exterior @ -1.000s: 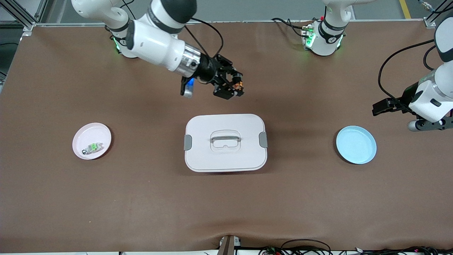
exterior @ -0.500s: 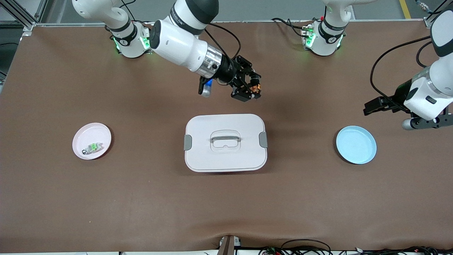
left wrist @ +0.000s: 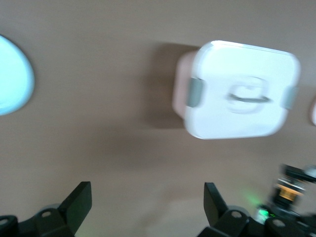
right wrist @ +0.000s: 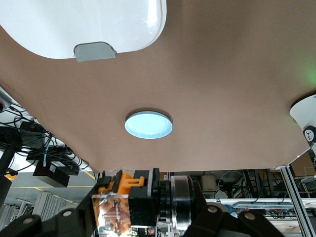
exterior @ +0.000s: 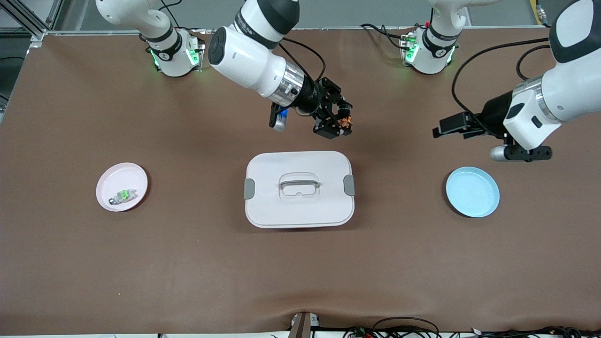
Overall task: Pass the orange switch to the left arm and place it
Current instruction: 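Hold the switch with the right gripper while the left gripper reaches it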
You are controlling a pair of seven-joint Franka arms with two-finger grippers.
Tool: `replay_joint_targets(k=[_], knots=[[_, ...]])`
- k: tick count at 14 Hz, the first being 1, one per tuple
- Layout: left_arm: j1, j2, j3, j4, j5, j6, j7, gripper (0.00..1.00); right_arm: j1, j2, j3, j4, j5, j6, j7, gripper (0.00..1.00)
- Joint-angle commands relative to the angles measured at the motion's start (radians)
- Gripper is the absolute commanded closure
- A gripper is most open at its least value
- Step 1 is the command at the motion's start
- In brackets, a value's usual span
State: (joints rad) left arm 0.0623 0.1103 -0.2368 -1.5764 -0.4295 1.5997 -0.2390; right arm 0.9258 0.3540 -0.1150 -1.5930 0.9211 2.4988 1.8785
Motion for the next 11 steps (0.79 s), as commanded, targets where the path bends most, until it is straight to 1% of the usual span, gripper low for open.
replay_joint_targets(k=[1, 3, 5, 7, 10, 11], knots=[[-0.009, 0.002, -0.007, -0.008, -0.096, 0.012, 0.009, 0.00, 0.013, 0.013, -0.014, 0.028, -0.015, -0.008, 0.031, 0.60], [-0.021, 0.002, -0.022, -0.042, -0.178, 0.084, 0.009, 0.00, 0.011, 0.013, -0.014, 0.030, -0.015, -0.014, 0.033, 0.60], [-0.036, 0.005, -0.059, -0.085, -0.228, 0.188, 0.009, 0.00, 0.011, 0.013, -0.015, 0.028, -0.015, -0.015, 0.033, 0.60], [-0.045, 0.008, -0.094, -0.120, -0.279, 0.261, 0.009, 0.00, 0.011, 0.013, -0.015, 0.028, -0.015, -0.015, 0.033, 0.60], [-0.044, 0.005, -0.137, -0.157, -0.295, 0.276, 0.010, 0.00, 0.011, 0.013, -0.015, 0.031, -0.015, -0.017, 0.036, 0.60], [-0.044, -0.001, -0.151, -0.174, -0.295, 0.278, 0.012, 0.02, 0.010, 0.013, -0.015, 0.030, -0.016, -0.017, 0.036, 0.60]])
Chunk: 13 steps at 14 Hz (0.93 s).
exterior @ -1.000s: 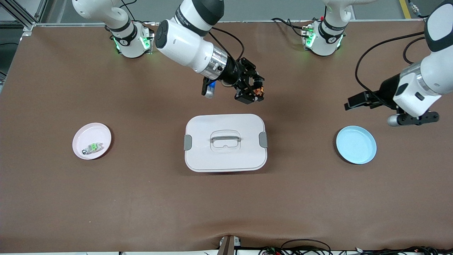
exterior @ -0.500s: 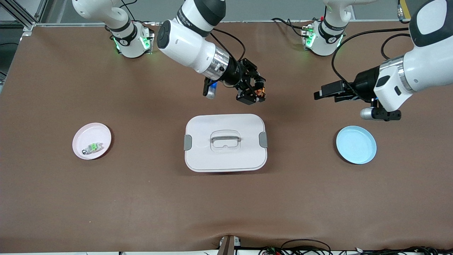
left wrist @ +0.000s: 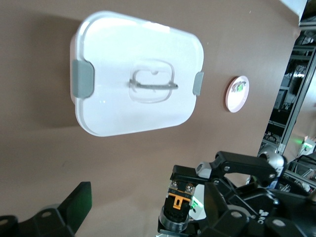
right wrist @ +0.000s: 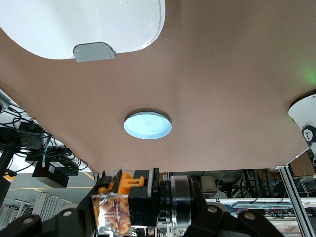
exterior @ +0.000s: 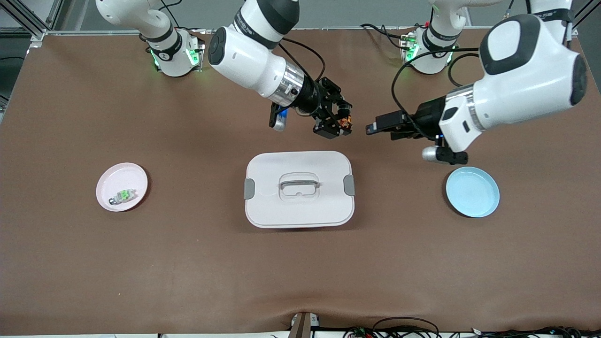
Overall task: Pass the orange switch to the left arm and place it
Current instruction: 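Hold the switch with the right gripper while the left gripper reaches it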
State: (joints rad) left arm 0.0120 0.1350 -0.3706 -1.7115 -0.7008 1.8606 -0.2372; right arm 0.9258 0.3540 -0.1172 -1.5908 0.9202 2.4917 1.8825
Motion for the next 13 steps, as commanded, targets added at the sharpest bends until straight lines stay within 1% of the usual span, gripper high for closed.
replay_joint_targets(k=[1, 2, 3, 5, 9, 11, 13], knots=[[0.008, -0.032, -0.030, -0.056, -0.023, 0.017, 0.024, 0.04, 0.010, 0.013, -0.013, 0.028, -0.015, -0.010, 0.032, 0.60], [0.008, -0.038, -0.036, -0.069, -0.023, 0.017, 0.050, 0.06, 0.010, 0.013, -0.013, 0.029, -0.015, -0.010, 0.032, 0.60], [0.006, -0.037, -0.044, -0.069, -0.025, 0.022, 0.058, 0.10, 0.008, 0.013, -0.013, 0.029, -0.015, -0.010, 0.032, 0.60], [0.008, -0.038, -0.074, -0.076, -0.025, 0.032, 0.058, 0.14, 0.005, 0.011, -0.013, 0.028, -0.014, -0.011, 0.032, 0.60], [0.008, -0.041, -0.085, -0.086, -0.025, 0.037, 0.059, 0.15, 0.008, 0.011, -0.013, 0.028, -0.014, -0.011, 0.032, 0.60], [0.008, -0.040, -0.097, -0.089, -0.025, 0.069, 0.070, 0.15, 0.010, 0.011, -0.013, 0.028, -0.014, -0.013, 0.032, 0.60], [0.006, -0.038, -0.099, -0.089, -0.025, 0.072, 0.101, 0.17, 0.010, 0.011, -0.013, 0.029, -0.014, -0.013, 0.033, 0.60]])
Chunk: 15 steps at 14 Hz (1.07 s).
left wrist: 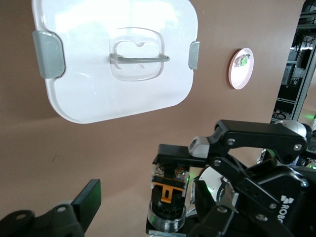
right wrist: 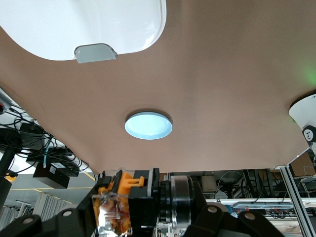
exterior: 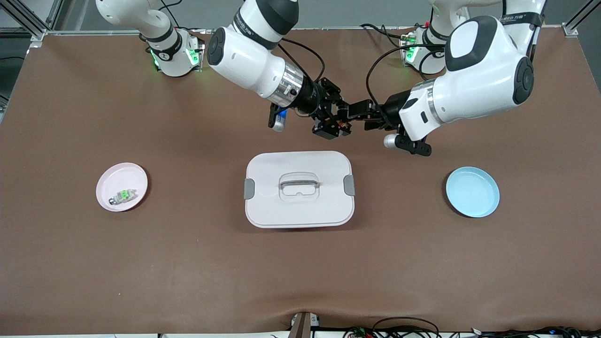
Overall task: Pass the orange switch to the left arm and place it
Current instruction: 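Hold the switch with the right gripper while the left gripper reaches it, then close the left gripper on the switch and open the right gripper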
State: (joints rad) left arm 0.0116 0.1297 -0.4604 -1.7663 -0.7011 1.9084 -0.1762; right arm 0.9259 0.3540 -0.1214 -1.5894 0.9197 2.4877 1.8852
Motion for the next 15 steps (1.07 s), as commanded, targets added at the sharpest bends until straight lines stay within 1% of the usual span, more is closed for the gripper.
replay_joint_targets(k=[1, 2, 4, 6, 9, 12, 14, 15], knots=[[0.007, -0.033, -0.021, -0.035, -0.025, 0.024, 0.043, 0.19, 0.010, 0.011, -0.009, 0.026, -0.013, -0.007, 0.031, 0.60], [0.008, -0.032, -0.032, -0.035, -0.025, 0.026, 0.047, 0.21, 0.010, 0.011, -0.009, 0.026, -0.013, -0.009, 0.031, 0.60], [0.007, -0.030, -0.032, -0.035, -0.025, 0.032, 0.066, 0.26, 0.011, 0.011, -0.009, 0.026, -0.013, -0.007, 0.031, 0.60], [0.005, -0.025, -0.037, -0.042, -0.025, 0.053, 0.099, 0.34, 0.011, 0.011, -0.009, 0.028, -0.015, -0.009, 0.031, 0.60], [-0.001, -0.024, -0.049, -0.059, -0.025, 0.101, 0.119, 0.40, 0.011, 0.011, -0.009, 0.028, -0.015, -0.009, 0.031, 0.60], [-0.001, -0.016, -0.057, -0.058, -0.037, 0.118, 0.119, 0.57, 0.011, 0.011, -0.009, 0.026, -0.015, -0.009, 0.031, 0.60], [-0.001, -0.016, -0.057, -0.058, -0.038, 0.118, 0.119, 0.77, 0.011, 0.011, -0.009, 0.026, -0.015, -0.009, 0.031, 0.60], [-0.001, -0.016, -0.057, -0.058, -0.038, 0.118, 0.119, 0.83, 0.011, 0.011, -0.009, 0.028, -0.015, -0.009, 0.031, 0.60]])
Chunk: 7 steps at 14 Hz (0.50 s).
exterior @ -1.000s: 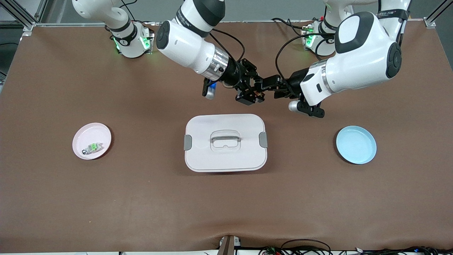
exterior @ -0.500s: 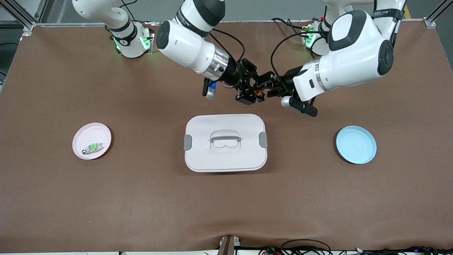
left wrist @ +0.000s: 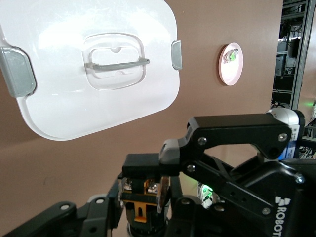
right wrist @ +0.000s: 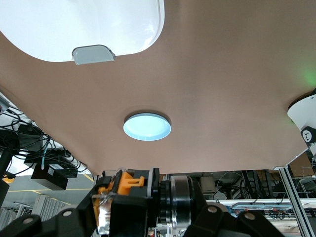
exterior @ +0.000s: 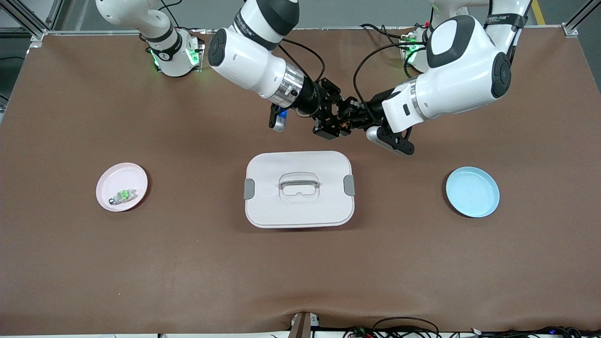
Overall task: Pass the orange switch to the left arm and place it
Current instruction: 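Close the left gripper on the switch and open the right gripper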
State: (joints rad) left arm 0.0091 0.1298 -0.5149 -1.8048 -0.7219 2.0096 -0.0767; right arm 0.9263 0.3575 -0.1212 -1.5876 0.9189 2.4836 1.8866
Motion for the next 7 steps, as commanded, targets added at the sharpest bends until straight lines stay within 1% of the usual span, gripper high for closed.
replay_joint_targets(k=[1, 2, 3, 4, 5, 6, 7], knots=[[0.002, -0.016, -0.002, -0.019, -0.017, 0.015, 0.020, 0.88, 0.011, 0.008, -0.009, 0.024, -0.014, -0.005, 0.029, 0.59], [0.002, -0.016, -0.002, -0.019, -0.017, 0.015, 0.020, 0.96, 0.011, 0.008, -0.009, 0.024, -0.014, -0.005, 0.029, 0.56], [0.003, -0.016, -0.002, -0.018, -0.017, 0.015, 0.020, 1.00, 0.009, 0.008, -0.009, 0.024, -0.014, -0.005, 0.029, 0.56], [0.005, -0.016, -0.001, -0.018, -0.017, 0.015, 0.020, 1.00, 0.009, 0.008, -0.009, 0.024, -0.014, -0.005, 0.029, 0.54], [0.006, -0.016, -0.001, -0.018, -0.016, 0.012, 0.020, 1.00, 0.009, 0.006, -0.009, 0.024, -0.014, -0.005, 0.029, 0.43], [0.011, -0.015, -0.001, -0.015, -0.008, 0.008, 0.021, 1.00, 0.009, 0.006, -0.009, 0.024, -0.014, -0.005, 0.029, 0.41], [0.014, -0.016, -0.001, -0.013, -0.004, 0.003, 0.020, 1.00, 0.009, 0.006, -0.009, 0.024, -0.014, -0.005, 0.029, 0.27]])
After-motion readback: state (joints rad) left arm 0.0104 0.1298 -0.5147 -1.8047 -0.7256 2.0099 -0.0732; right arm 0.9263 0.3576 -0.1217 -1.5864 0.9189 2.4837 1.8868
